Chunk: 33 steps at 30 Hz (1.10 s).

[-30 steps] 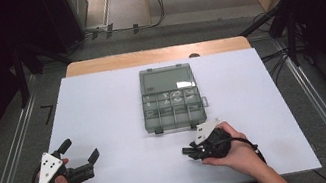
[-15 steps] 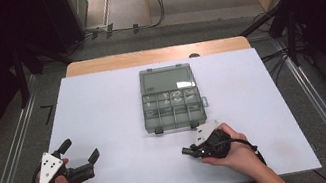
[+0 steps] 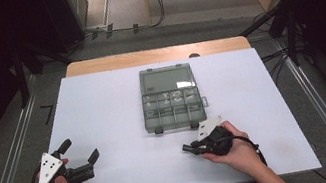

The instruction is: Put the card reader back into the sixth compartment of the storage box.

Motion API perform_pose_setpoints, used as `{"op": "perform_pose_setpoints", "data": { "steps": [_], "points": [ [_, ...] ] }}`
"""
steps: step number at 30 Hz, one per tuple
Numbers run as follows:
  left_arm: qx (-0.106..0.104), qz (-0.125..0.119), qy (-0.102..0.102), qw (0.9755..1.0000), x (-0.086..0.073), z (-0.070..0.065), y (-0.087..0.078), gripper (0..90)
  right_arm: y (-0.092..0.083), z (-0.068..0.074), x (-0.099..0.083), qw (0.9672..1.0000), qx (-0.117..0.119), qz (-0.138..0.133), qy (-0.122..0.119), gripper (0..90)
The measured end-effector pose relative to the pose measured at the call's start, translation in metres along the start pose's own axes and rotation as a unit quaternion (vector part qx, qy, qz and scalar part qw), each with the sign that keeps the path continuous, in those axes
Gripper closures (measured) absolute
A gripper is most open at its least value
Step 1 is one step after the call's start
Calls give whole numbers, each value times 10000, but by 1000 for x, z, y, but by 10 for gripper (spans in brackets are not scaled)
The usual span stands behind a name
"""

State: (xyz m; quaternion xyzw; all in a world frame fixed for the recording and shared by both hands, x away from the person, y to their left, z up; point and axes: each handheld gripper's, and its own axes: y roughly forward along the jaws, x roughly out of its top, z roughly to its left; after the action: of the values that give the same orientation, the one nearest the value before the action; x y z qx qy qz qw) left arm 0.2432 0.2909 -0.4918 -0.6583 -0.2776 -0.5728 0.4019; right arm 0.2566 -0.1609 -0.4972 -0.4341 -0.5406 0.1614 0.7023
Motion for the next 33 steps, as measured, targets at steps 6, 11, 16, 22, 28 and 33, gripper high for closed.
{"op": "perform_pose_setpoints", "data": {
  "steps": [6, 11, 16, 22, 28, 33],
  "points": [
    [1, -4, -3, 10000, 0, 0, 0, 0, -6, -1, 4, 10000, 38, -81, 29, 715],
    [-2, -7, -4, 10000, 0, 0, 0, 0, -9, -2, 5, 9999, 47, -102, 66, 716],
    [9, -18, -26, 10000, 0, 0, 0, 0, -11, -4, 8, 9999, 53, -136, 89, 715],
    [12, -22, -37, 10000, 0, 0, -1, 0, -16, -8, 12, 9997, 56, -192, 131, 715],
    [8, -21, -29, 10000, 0, 0, -1, 0, -18, -9, 15, 9997, 59, -203, 153, 716],
    [2, -28, -29, 10000, 0, 0, -1, 0, -20, -11, 18, 9995, 59, -250, 182, 716]
  ]
}}
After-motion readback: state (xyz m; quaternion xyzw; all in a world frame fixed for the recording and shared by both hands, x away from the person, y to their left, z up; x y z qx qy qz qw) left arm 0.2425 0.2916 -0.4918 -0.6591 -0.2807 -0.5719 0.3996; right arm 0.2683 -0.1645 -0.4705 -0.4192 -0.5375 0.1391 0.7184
